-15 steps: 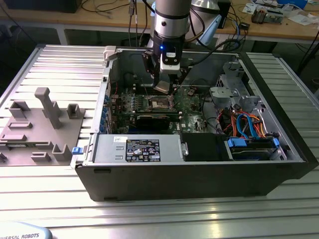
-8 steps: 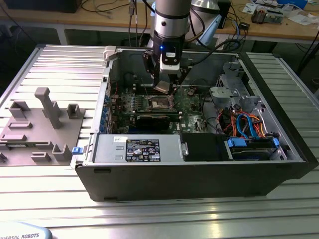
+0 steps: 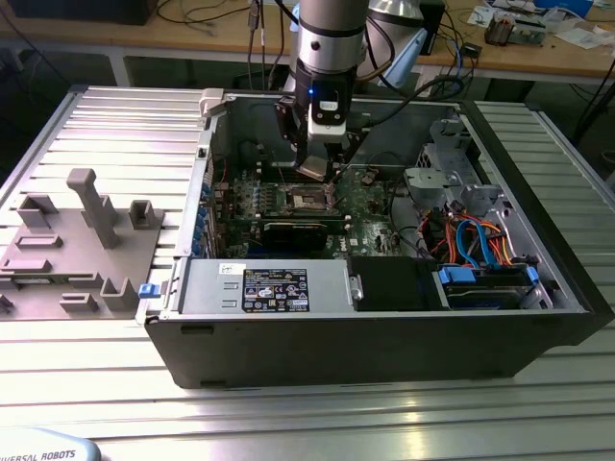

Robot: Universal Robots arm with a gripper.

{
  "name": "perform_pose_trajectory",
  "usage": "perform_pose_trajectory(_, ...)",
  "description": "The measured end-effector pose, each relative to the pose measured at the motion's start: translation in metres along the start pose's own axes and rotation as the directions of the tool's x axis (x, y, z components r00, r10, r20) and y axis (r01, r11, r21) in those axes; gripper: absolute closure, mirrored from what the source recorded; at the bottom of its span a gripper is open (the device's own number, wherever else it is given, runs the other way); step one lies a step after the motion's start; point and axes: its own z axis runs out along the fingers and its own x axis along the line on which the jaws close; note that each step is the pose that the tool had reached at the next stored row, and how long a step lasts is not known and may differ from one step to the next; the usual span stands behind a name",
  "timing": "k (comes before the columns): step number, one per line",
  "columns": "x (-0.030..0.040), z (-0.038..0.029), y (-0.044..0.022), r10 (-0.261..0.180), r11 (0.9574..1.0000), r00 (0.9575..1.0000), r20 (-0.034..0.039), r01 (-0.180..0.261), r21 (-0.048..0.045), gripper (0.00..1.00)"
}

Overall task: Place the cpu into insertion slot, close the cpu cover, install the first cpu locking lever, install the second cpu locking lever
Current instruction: 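Place the cpu into insertion slot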

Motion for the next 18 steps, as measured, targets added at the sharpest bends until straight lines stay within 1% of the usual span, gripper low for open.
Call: perform_pose_trajectory(18,0.0,0.0001,0.0,0.018,0.9998,0.9998,0.0011,-0.018,0.0005,0.46)
